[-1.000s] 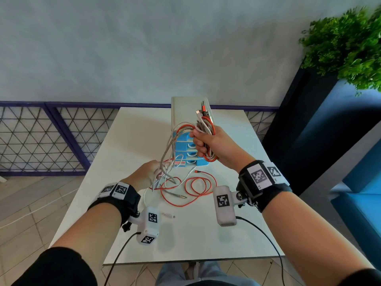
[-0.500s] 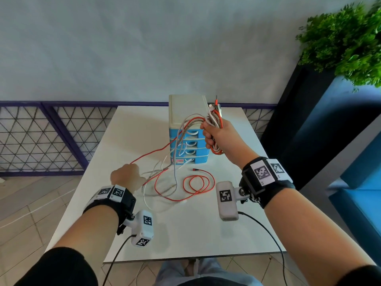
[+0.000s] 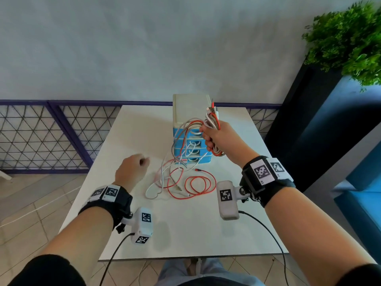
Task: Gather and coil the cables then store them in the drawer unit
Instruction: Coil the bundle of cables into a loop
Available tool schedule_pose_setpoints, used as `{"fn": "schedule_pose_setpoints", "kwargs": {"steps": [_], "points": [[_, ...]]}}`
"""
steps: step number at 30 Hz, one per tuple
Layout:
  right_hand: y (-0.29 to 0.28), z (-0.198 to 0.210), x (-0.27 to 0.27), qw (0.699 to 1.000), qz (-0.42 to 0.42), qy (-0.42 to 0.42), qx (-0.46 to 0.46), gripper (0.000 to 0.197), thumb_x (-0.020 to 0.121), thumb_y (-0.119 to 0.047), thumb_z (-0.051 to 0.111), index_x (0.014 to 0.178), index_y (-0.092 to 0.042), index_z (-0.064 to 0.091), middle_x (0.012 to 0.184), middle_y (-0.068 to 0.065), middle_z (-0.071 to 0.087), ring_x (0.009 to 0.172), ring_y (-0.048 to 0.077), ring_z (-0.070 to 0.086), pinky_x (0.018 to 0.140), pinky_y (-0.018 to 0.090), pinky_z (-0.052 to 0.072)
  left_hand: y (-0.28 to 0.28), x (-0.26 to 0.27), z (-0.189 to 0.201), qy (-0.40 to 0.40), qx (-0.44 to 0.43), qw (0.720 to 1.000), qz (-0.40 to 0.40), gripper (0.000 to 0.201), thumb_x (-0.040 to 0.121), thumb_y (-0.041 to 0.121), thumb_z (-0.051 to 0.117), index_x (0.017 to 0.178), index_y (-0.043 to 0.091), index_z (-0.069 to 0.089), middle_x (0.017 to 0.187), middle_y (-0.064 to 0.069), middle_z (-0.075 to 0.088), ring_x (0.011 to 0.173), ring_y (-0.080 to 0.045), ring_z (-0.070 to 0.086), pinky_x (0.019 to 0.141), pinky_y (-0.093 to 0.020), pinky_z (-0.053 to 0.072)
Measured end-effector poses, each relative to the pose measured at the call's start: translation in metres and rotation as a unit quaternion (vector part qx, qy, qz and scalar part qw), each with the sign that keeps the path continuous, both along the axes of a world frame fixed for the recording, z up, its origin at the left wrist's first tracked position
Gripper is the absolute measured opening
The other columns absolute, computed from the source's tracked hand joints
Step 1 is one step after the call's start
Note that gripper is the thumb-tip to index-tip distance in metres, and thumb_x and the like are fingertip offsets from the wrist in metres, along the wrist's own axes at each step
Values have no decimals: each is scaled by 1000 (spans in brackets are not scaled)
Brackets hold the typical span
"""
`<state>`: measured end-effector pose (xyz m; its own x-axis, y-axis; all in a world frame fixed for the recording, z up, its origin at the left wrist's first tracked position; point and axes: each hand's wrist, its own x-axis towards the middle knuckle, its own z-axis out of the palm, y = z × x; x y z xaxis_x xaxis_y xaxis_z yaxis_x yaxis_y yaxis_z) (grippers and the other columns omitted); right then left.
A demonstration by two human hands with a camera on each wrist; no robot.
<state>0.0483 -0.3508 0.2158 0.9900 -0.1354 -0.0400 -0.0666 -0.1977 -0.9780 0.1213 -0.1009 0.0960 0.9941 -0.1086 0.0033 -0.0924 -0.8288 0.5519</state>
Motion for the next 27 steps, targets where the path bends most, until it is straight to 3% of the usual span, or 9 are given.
{"fn": "schedule_pose_setpoints", "kwargs": {"steps": [2, 4, 6, 8, 11, 13, 14, 19, 27], "points": [[2, -2, 0, 1000, 26, 13, -8, 19, 98, -16, 47, 83, -11, 58, 63, 2, 48, 48, 13, 46, 53, 27, 45, -17, 0, 15, -97, -128, 987, -21, 32, 98, 30, 39, 75, 13, 52, 69, -1, 53, 75, -28, 54, 65, -33, 39], [4, -2, 0, 998, 58, 23, 3, 18, 99, -14, 47, 85, -10, 57, 63, 2, 49, 50, 14, 49, 55, 27, 49, -37, 1, 39, -138, -233, 961, -51, 28, 100, 23, 36, 89, 13, 60, 88, -3, 61, 88, -21, 55, 77, -29, 39], [6, -2, -2, 995, 90, 35, 31, 16, 99, -12, 47, 87, -7, 57, 64, 3, 53, 53, 17, 56, 63, 32, 55, -56, 0, 66, -97, -316, 939, -95, 34, 101, 30, 32, 100, 15, 63, 105, -4, 64, 100, -17, 57, 92, -28, 41], [8, -1, -4, 988, 121, 52, 80, 16, 100, -12, 46, 90, -4, 56, 66, 6, 58, 61, 22, 63, 76, 39, 57, -72, -1, 89, -5, -360, 920, -158, 52, 98, 49, 25, 98, 16, 65, 105, -6, 68, 103, -19, 62, 97, -31, 44], [8, 0, -8, 978, 161, 73, 114, 18, 101, -15, 44, 93, -3, 55, 74, 10, 62, 67, 21, 68, 77, 40, 58, -83, -9, 111, 128, -293, 922, -221, 72, 92, 64, 20, 83, 8, 66, 70, -6, 67, 67, -21, 64, 67, -26, 52], [5, 1, -10, 978, 168, 80, 91, 17, 101, -17, 45, 94, -6, 55, 75, 8, 61, 61, 17, 65, 65, 33, 58, -85, -16, 116, 178, -283, 913, -233, 60, 91, 62, 33, 69, 9, 53, 46, 2, 41, 40, -14, 37, 43, -20, 35], [3, 0, -11, 978, 170, 82, 88, 16, 100, -18, 46, 95, -7, 56, 75, 6, 60, 57, 15, 60, 57, 30, 55, -84, -17, 115, 196, -286, 907, -239, 54, 91, 59, 38, 66, 12, 47, 44, 5, 30, 38, -12, 25, 39, -18, 25], [-6, -3, -16, 949, 195, 129, 214, 16, 100, -14, 45, 96, -6, 58, 66, 1, 51, 46, 7, 41, 45, 19, 38, -76, -21, 112, 247, -307, 880, -265, 44, 87, 55, 44, 66, 17, 44, 47, 8, 23, 43, -10, 14, 42, -21, 11], [-6, -7, -18, 931, 207, 146, 262, 17, 99, -17, 45, 102, -5, 57, 62, -2, 45, 45, 4, 39, 43, 17, 37, -77, -23, 119, 294, -317, 869, -241, 46, 95, 50, 40, 63, 18, 47, 45, 8, 23, 45, -12, 12, 48, -26, 10]]}}
